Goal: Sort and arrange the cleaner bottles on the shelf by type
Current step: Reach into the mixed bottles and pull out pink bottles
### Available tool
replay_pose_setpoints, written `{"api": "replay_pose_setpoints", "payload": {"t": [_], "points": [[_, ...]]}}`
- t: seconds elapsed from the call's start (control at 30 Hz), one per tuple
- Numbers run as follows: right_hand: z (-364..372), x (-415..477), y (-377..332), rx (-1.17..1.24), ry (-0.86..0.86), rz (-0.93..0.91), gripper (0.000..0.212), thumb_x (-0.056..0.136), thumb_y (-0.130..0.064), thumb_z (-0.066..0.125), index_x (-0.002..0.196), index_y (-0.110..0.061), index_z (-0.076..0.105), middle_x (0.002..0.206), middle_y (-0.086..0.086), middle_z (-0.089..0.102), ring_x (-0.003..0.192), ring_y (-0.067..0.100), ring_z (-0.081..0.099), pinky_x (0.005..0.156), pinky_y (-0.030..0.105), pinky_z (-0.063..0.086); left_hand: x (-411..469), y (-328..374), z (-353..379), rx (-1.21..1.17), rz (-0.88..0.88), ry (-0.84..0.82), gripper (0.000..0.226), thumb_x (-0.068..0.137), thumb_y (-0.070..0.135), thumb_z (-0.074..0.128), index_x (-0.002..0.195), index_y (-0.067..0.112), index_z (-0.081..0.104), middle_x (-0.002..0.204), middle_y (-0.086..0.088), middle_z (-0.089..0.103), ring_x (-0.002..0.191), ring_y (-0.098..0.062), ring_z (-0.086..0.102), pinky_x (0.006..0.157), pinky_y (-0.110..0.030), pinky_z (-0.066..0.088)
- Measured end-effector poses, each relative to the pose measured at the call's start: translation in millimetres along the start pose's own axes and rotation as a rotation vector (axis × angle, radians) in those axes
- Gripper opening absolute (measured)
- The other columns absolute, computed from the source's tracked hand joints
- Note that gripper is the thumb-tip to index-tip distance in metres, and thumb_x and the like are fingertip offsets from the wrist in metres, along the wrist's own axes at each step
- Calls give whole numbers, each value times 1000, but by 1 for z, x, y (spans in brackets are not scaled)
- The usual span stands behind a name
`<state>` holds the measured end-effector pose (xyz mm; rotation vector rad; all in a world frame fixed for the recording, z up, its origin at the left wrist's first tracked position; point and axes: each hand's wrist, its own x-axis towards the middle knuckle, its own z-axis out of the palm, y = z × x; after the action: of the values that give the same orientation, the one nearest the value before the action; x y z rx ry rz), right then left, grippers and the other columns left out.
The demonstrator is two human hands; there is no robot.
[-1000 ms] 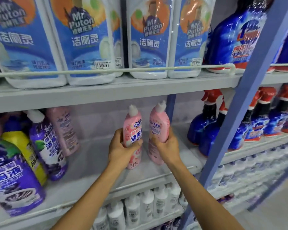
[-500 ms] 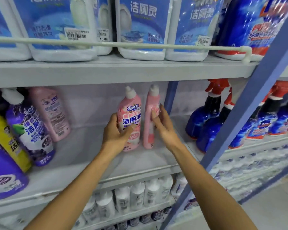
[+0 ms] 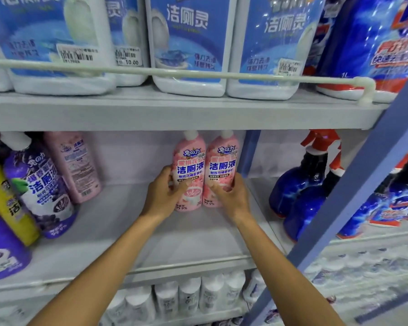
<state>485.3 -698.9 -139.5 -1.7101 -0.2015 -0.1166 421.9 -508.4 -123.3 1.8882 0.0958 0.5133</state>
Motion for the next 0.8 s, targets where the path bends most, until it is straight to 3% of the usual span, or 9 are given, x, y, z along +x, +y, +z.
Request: {"api": "replay_pose_setpoints", "payload": {"t": [0.07, 0.17, 0.27, 0.37, 0.47, 0.53, 0.6, 0.7, 0.8], "points": [[-4, 7, -2, 76, -30, -17, 50, 83, -23, 86, 125, -17, 59, 116, -1, 75, 98, 9, 75, 77, 23, 61, 11, -3, 5, -29, 33, -10, 41, 93, 20, 74, 130, 17, 60, 116, 8, 73, 100, 0, 69, 77, -17, 57], [-8, 18, -7, 184, -35, 6, 47, 88, -8, 80, 129, -11, 57, 118, 4, 75, 99, 14, 76, 81, 31, 64, 29, -9, 12, -25, 35, -11, 43, 93, 17, 73, 134, 16, 59, 117, 5, 72, 102, -6, 70, 81, -24, 58], [-9, 27, -10, 218, -23, 3, 43, 89, 0, 75, 125, -13, 57, 115, 5, 73, 91, 5, 76, 72, 21, 61, 42, -15, 25, -33, 25, 49, 43, 91, 16, 75, 131, 14, 60, 113, 2, 72, 96, -2, 69, 84, -31, 61], [-9, 30, -8, 245, -24, -11, 45, 90, 0, 75, 129, -12, 56, 118, 8, 72, 93, 7, 76, 72, 19, 59, 43, -21, 40, -47, 26, 80, 53, 82, 17, 85, 128, 18, 59, 107, 13, 71, 92, 1, 71, 79, -29, 62], [-9, 32, -3, 233, -25, -18, 47, 90, 1, 74, 131, -9, 55, 118, 8, 72, 92, 6, 76, 72, 18, 59, 44, -31, 50, -21, -3, 94, 59, 71, 27, 87, 123, 16, 61, 102, 7, 72, 87, -14, 72, 79, -37, 62], [-7, 34, 0, 222, -26, -26, 48, 89, 1, 75, 133, -6, 54, 121, 9, 72, 97, 10, 76, 78, 26, 63, 49, -35, 52, -12, -24, 88, 59, 71, 32, 84, 122, 14, 61, 104, 1, 73, 88, -22, 73, 79, -40, 63], [-7, 36, -1, 207, -43, -24, 47, 89, 0, 75, 131, -6, 55, 118, 6, 73, 97, 10, 76, 83, 33, 64, 52, -36, 51, -1, -21, 62, 54, 78, 23, 86, 124, 10, 60, 107, -2, 72, 91, -23, 72, 79, -35, 62], [-11, 37, -6, 181, -76, -2, 48, 90, 4, 72, 133, -2, 52, 114, 5, 69, 84, -3, 74, 67, 15, 59, 57, -39, 46, -10, -17, 24, 49, 83, 11, 83, 126, 7, 59, 107, -3, 71, 90, -17, 71, 76, -26, 60], [-14, 38, -5, 160, -90, -16, 53, 90, 1, 73, 138, 0, 50, 125, 13, 68, 87, -2, 74, 68, 13, 57, 60, -42, 44, -48, -21, -2, 56, 79, 16, 86, 127, 9, 58, 109, -3, 71, 92, -12, 71, 76, -27, 60]]}}
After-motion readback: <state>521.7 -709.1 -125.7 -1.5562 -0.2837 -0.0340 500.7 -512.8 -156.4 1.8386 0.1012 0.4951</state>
